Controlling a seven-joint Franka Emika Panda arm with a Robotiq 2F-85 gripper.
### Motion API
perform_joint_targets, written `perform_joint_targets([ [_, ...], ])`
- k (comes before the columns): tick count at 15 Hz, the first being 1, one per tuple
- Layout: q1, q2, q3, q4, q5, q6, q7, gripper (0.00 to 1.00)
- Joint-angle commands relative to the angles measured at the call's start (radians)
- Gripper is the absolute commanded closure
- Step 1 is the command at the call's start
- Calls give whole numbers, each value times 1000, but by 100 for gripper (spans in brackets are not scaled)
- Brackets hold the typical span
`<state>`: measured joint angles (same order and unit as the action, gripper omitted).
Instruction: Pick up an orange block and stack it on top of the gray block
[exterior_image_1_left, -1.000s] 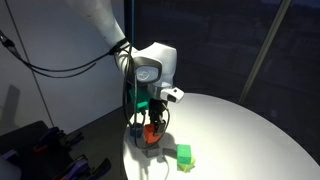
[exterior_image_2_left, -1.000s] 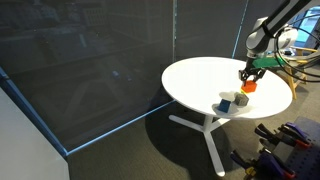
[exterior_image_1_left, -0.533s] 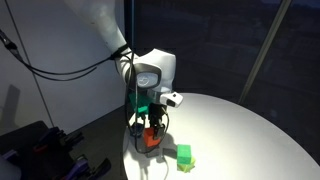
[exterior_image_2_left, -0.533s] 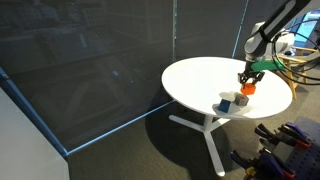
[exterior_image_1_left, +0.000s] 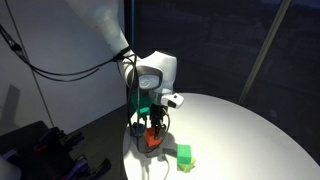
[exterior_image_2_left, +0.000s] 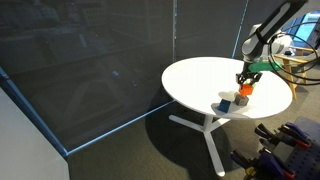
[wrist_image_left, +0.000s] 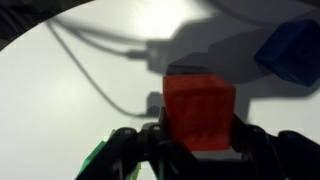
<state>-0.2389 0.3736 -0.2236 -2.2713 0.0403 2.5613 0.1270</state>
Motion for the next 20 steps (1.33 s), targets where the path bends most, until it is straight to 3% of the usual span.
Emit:
perform_joint_targets([
  [1,-9,24,9,32,26,-2,-25,70],
  [16,-11,54,14,47,26,-3,-30,70],
  [17,-11,54,14,47,25,-2,-29,41],
  [18,-11,54,13,46,25,-3,-29,19],
  [20,-11,54,13,47,26,-4,-29,15],
])
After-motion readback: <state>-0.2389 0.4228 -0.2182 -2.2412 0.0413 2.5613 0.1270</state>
